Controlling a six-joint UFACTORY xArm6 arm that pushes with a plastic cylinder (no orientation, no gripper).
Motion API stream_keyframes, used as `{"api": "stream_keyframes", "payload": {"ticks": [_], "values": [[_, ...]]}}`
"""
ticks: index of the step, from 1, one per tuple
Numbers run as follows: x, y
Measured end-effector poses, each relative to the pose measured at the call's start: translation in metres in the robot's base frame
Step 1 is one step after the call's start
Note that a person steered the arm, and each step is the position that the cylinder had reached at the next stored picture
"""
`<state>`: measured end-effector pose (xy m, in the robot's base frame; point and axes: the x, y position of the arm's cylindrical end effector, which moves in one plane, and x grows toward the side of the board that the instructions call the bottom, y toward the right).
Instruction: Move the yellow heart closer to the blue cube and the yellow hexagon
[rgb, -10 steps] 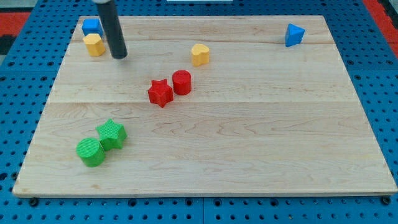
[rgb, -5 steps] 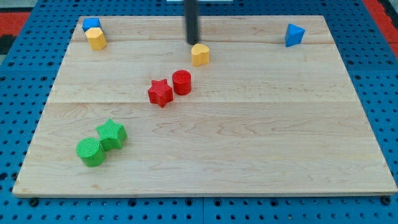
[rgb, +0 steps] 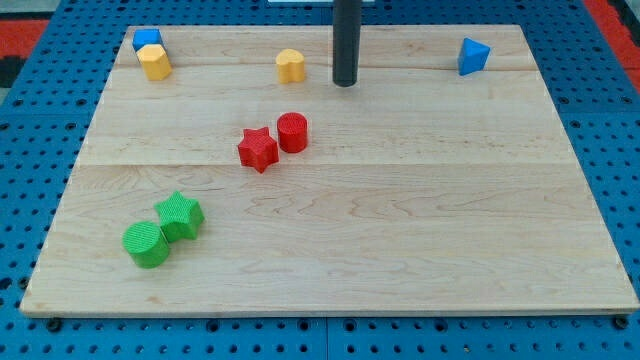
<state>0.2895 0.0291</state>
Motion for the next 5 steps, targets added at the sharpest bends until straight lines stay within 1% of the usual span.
{"api": "stream_keyframes", "payload": {"ticks": [1,2,3,4,5], "values": [[-0.016,-0.098],[-0.031,-0.170],[-0.028,-0.162],[-0.016,-0.145],[-0.012,-0.163]]}}
